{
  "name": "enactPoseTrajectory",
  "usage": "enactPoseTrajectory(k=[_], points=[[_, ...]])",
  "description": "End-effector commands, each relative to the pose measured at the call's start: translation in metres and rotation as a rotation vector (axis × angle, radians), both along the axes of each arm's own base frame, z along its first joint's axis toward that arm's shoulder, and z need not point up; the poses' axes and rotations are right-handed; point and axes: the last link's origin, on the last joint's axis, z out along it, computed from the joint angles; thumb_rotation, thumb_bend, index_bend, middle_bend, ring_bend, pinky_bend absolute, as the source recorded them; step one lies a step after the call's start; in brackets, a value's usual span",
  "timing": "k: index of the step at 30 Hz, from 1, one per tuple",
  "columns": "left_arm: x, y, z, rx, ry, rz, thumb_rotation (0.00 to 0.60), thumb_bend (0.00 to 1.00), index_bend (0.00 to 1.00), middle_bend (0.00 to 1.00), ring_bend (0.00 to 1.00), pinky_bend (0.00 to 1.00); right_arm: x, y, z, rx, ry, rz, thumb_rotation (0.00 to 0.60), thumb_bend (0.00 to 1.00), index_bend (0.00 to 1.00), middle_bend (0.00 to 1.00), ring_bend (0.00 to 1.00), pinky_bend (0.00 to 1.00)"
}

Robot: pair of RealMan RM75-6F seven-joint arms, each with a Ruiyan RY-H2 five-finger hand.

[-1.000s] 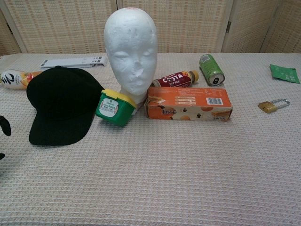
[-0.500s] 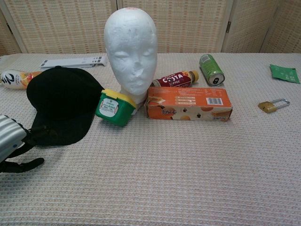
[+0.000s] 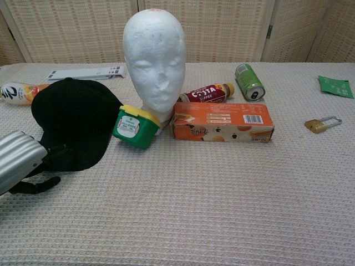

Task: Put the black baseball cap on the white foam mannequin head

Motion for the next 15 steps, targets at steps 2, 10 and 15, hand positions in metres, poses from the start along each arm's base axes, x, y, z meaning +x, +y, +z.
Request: enactPoseTrajectory(k=[2, 10, 15], points=[[-0.002, 0.006, 0.001, 0.010, 0.019, 0.019, 0.600, 0.35, 0.37, 1.00, 1.00, 1.00, 0.000, 0.000, 0.001, 0.000, -0.002, -0.002, 0.600, 0.03, 0.00, 0.00, 0.00, 0.00], [-0.003, 0.013, 0.002, 0.023, 0.024, 0.042, 0.600, 0.36, 0.37, 1.00, 1.00, 1.00, 0.001, 0.001, 0.001, 0.006, -0.001, 0.000, 0.600, 0.03, 0.00, 0.00, 0.00, 0.00], [0.000, 0.017, 0.004, 0.039, 0.009, 0.038, 0.600, 0.36, 0.38, 1.00, 1.00, 1.00, 0.001, 0.002, 0.000, 0.014, -0.001, -0.002, 0.600, 0.03, 0.00, 0.00, 0.00, 0.00]])
